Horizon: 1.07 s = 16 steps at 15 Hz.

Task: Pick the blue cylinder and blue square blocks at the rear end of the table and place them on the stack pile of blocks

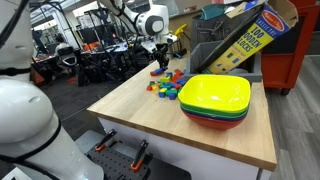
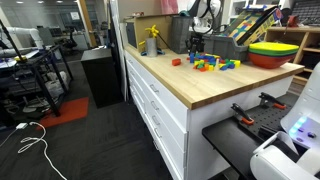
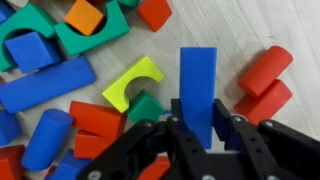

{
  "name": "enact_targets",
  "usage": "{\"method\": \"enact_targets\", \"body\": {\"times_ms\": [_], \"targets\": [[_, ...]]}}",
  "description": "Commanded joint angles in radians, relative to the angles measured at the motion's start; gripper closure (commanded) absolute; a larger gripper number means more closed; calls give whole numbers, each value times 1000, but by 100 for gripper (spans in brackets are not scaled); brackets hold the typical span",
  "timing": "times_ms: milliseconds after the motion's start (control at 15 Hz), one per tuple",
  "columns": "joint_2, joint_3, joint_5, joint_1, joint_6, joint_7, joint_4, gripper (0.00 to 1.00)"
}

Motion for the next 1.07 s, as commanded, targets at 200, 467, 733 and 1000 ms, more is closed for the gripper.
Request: {"method": "enact_targets", "body": {"times_ms": [200, 467, 733, 1000], "targets": [[73, -22, -51, -35, -31, -45, 127, 92], [108, -20, -97, -65, -73, -140, 188, 92], [102, -25, -109, -70, -62, -152, 185, 92], [95, -44, -196, -55, -80, -147, 179, 92]]}}
